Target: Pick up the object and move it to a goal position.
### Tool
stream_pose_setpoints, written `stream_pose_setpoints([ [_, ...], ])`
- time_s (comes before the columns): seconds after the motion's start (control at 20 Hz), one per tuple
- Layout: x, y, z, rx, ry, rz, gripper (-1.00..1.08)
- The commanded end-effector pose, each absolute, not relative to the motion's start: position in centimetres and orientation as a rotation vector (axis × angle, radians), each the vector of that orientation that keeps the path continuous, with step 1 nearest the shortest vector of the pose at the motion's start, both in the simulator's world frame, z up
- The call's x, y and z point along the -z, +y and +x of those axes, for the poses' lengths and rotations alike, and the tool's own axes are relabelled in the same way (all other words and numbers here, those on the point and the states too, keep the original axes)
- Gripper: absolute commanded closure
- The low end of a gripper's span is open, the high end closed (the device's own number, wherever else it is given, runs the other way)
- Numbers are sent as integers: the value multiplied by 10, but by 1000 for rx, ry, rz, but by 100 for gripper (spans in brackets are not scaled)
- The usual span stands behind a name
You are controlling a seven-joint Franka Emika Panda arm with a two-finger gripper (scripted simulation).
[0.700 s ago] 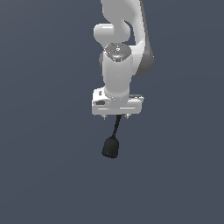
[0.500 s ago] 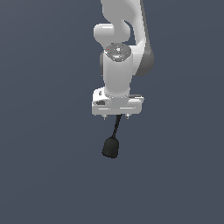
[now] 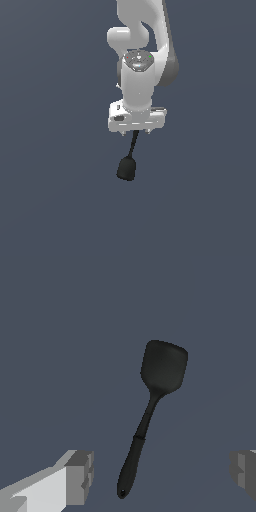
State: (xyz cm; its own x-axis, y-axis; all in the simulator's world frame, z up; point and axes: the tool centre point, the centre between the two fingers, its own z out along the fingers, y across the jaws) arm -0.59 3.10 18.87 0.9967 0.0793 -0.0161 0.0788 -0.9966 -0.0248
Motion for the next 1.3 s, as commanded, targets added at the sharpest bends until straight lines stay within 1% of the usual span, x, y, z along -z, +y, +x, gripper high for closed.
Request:
stream_pose_setpoints([
  [0.0, -186, 30, -6, -27, -116, -3116, -92],
  [0.35, -159, 27, -9, -22, -34, -3121, -92],
  [0.9, -87, 15, -24, -6, 197, -3129, -92],
  [1.25, -68, 12, -30, 0, 262, -3130, -92],
])
